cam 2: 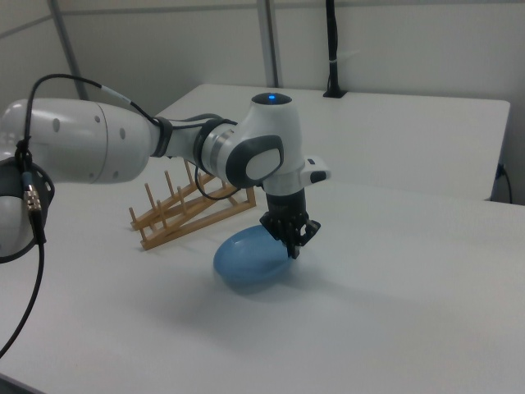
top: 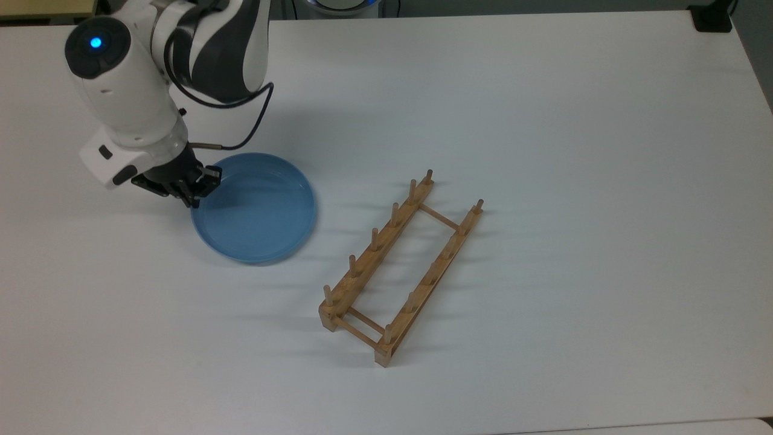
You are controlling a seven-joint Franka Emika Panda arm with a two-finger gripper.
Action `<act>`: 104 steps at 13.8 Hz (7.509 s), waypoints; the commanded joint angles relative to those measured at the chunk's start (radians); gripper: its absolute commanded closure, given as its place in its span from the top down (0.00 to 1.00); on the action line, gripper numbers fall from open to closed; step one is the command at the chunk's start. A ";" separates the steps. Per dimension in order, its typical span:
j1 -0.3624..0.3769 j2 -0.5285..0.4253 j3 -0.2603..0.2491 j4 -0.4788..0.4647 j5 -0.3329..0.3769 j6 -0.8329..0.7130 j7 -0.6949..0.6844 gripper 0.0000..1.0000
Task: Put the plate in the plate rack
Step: 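Close the gripper on the blue plate's rim, then lift the plate by its rim, tilting it upright, then carry the upright plate over the rack and lower it between pegs, then open the gripper to release the plate and raise away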
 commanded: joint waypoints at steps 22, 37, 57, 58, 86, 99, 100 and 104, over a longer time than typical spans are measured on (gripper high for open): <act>0.359 -0.310 -0.216 0.126 -0.076 0.118 -0.316 0.00; 0.761 -0.373 -0.311 0.042 -0.540 0.131 -0.264 0.00; 0.799 -0.252 -0.210 0.019 -0.897 0.198 0.040 0.00; 0.801 -0.258 -0.202 0.005 -0.916 0.198 0.052 0.00; 0.694 -0.319 0.060 -0.239 -1.285 0.183 0.412 0.46; 0.611 -0.380 0.168 -0.222 -1.119 0.186 0.773 1.00; 0.589 -0.382 0.186 -0.217 -1.030 0.183 0.779 1.00; 0.419 -0.381 0.339 -0.037 -0.567 -0.066 0.787 1.00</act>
